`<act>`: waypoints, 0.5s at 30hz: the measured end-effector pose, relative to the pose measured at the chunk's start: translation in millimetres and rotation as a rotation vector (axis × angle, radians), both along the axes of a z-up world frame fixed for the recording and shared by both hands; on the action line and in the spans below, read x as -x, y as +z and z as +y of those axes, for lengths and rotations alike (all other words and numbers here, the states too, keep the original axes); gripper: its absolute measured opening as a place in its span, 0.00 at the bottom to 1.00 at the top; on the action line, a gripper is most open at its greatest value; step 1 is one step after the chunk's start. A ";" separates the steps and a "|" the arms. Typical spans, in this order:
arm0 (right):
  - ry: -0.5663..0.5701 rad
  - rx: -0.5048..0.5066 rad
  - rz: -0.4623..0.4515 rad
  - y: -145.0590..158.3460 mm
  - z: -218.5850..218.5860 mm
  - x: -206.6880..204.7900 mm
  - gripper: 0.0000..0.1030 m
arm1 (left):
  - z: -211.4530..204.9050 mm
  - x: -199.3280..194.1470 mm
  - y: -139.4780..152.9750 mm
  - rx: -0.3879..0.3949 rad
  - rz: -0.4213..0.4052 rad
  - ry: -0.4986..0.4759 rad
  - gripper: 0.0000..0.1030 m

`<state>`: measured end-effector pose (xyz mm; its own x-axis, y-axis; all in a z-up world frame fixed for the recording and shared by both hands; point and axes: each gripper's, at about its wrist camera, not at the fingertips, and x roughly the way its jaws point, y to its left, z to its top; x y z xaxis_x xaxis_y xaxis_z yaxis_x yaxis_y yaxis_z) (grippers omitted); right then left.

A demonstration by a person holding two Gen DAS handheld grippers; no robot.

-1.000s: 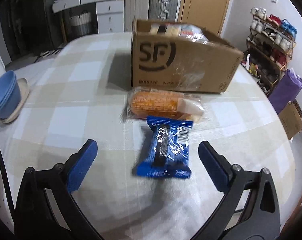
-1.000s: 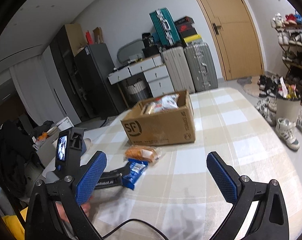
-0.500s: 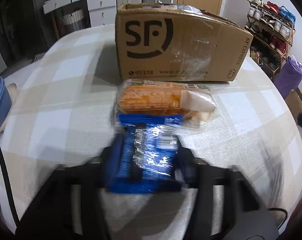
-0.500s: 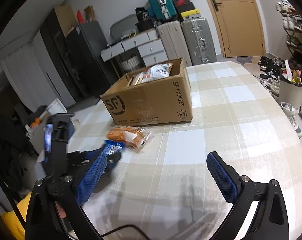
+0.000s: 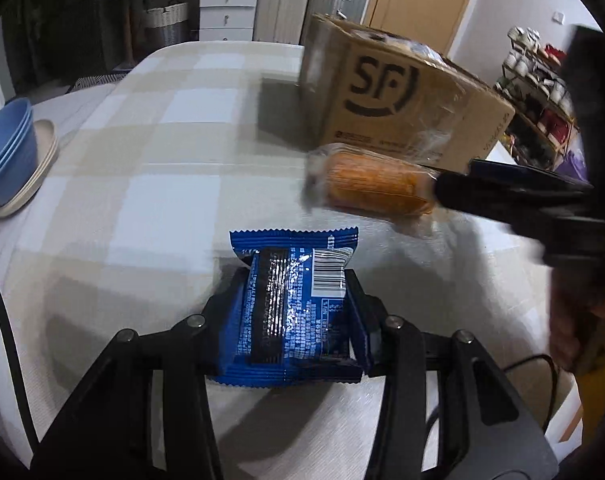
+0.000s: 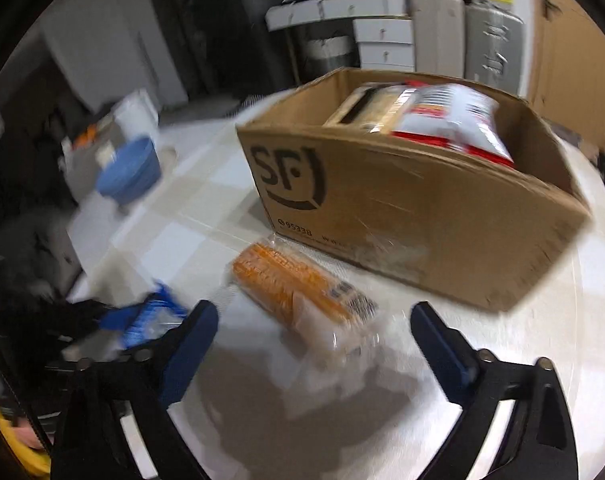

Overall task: Organize snacks
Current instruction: 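Grasp the blue cookie pack with the left tool while the right tool grasps the bread pack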

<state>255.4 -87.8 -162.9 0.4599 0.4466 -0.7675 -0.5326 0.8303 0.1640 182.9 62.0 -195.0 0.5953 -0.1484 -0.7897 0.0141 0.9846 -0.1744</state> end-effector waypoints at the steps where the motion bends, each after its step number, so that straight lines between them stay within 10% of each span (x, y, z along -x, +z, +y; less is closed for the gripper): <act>1: 0.022 0.055 -0.007 -5.2 10.7 -5.6 0.85 | 6.4 2.4 0.9 0.004 -0.001 0.006 0.41; 10: 0.136 0.189 0.031 -36.2 47.7 -33.3 0.76 | 22.9 32.1 11.6 0.031 -0.019 0.017 0.41; 15: 0.139 0.171 0.017 -33.4 45.0 -24.8 0.54 | 21.1 35.5 12.2 0.033 -0.018 0.011 0.41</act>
<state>280.1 -42.8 -196.4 0.3896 0.3675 -0.8445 -0.6424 0.7655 0.0368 147.4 83.1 -182.8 0.6114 -0.1678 -0.7733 0.0069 0.9784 -0.2068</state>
